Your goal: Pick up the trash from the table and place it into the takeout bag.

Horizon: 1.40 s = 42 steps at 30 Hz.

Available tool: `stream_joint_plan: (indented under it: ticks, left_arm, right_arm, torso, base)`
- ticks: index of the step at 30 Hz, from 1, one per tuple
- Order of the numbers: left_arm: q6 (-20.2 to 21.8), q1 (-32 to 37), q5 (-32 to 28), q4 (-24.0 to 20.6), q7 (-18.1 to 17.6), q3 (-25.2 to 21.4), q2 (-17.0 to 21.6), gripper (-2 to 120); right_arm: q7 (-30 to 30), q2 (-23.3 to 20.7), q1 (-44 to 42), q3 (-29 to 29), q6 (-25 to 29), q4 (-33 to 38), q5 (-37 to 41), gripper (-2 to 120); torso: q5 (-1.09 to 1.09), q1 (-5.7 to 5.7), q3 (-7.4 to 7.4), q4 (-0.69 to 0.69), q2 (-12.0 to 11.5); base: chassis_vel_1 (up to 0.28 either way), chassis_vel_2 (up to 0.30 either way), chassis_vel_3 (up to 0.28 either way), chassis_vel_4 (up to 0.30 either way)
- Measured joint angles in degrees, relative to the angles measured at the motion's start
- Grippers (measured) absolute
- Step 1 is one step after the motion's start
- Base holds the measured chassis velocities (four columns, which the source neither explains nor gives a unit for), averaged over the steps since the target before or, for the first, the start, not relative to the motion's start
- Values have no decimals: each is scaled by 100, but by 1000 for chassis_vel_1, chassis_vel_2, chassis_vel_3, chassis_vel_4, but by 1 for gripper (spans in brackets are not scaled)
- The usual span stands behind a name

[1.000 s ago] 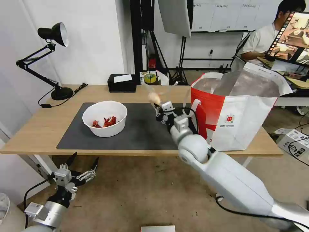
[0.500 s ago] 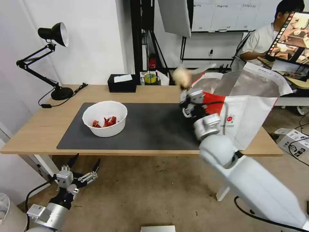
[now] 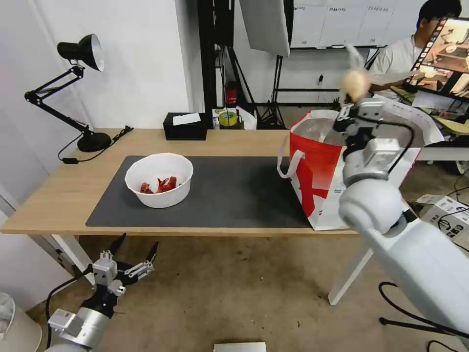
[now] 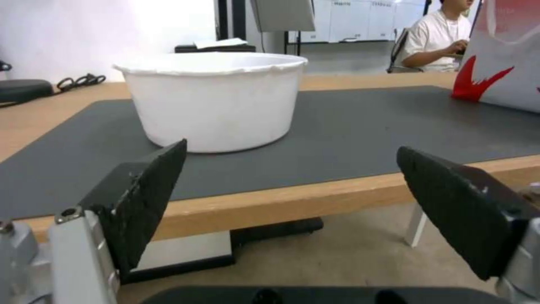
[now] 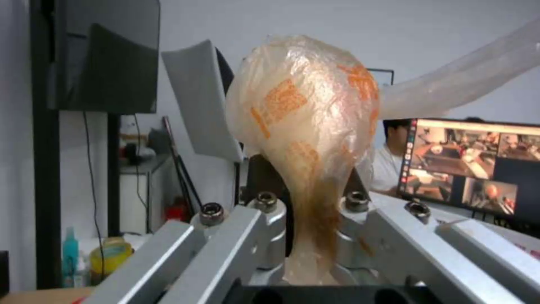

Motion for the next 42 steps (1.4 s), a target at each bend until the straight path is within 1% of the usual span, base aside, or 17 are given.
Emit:
stream_joint_plan:
  ticks: [6, 9, 12, 13, 15, 17, 18, 20, 21, 23, 24, 26, 28, 30, 32, 33, 42]
  left_arm:
    - [5, 2, 11, -5, -2, 9, -6, 100]
    - [11, 10, 6, -11, -3, -23, -13, 100]
    - [14, 18, 3, -11, -2, -34, -16, 100]
    - [14, 18, 3, -11, -2, -34, -16, 100]
    - [15, 19, 5, -11, -3, -21, -27, 100]
    - [16, 16, 6, -12, -3, -17, -30, 100]
    - [18, 11, 7, -17, -2, -12, -34, 100]
    - [25, 4, 6, -24, -2, -17, -35, 100]
    - [25, 4, 6, -24, -2, -17, -35, 100]
    - [28, 5, 2, -30, -2, -30, -30, 100]
    - [28, 5, 2, -30, -2, -30, -30, 100]
    - [28, 24, 2, -36, -2, -44, -29, 100]
    - [28, 29, 2, -37, -2, -45, -31, 100]
    - [28, 30, 3, -37, -2, -45, -38, 100]
    - [28, 28, 4, -36, -2, -45, -39, 100]
    - [28, 24, 4, -35, -2, -42, -39, 100]
    - [28, 5, 2, -28, -2, -44, -14, 100]
  right_arm:
    - [70, 11, 59, -38, -168, -67, 364, 6]
    - [62, 26, 59, -50, -186, -73, 414, 10]
    - [20, 33, 53, -54, -188, -69, 425, 23]
    - [20, 33, 53, -54, -188, -69, 425, 23]
    - [11, 30, 49, -54, -195, -48, 456, 33]
    - [8, 29, 49, -54, -197, -47, 461, 35]
    - [2, 25, 47, -54, -200, -47, 468, 43]
    - [-1, 23, 42, -53, -201, -58, 478, 51]
    - [-1, 23, 42, -53, -201, -58, 478, 51]
    - [3, 23, 42, -53, -204, -59, 526, 60]
    - [3, 23, 42, -53, -204, -59, 526, 60]
    - [11, 23, 44, -53, -212, -56, 578, 73]
    - [12, 23, 49, -53, -215, -56, 584, 76]
    - [11, 25, 62, -60, -221, -55, 594, 88]
    - [11, 26, 69, -68, -224, -53, 604, 92]
    - [9, 28, 74, -76, -230, -45, 630, 97]
    - [-19, 32, 65, -96, -255, -40, 687, 100]
  torso:
    - [0, 0, 0, 1, 0]
    - [0, 0, 0, 1, 0]
    - [-1, 0, 0, 1, 0]
    - [-1, 0, 0, 1, 0]
    - [-1, 0, 0, 1, 0]
    - [-1, 0, 0, 1, 0]
    - [-1, 0, 0, 1, 0]
    - [-1, 0, 0, 1, 0]
    - [-1, 0, 0, 1, 0]
    - [-1, 0, 0, 0, 0]
    - [-1, 0, 0, 0, 0]
    - [-1, 0, 0, 1, 0]
    - [-1, 0, 0, 1, 0]
    - [-1, 0, 0, 0, 0]
    - [-1, 0, 0, 1, 0]
    - [-1, 0, 0, 1, 0]
    - [-1, 0, 0, 0, 0]
  base:
    - [0, 0, 0, 0]
    - [0, 0, 0, 0]
    - [0, 0, 0, 0]
    - [0, 0, 0, 0]
    - [0, 0, 0, 0]
    - [0, 0, 0, 0]
    - [0, 0, 0, 0]
    - [0, 0, 0, 0]
    - [0, 0, 0, 0]
    - [0, 0, 0, 0]
    - [0, 0, 0, 0]
    - [0, 0, 0, 0]
    - [0, 0, 0, 0]
    - [0, 0, 0, 0]
    - [0, 0, 0, 0]
    - [0, 0, 0, 0]
    - [0, 0, 0, 0]
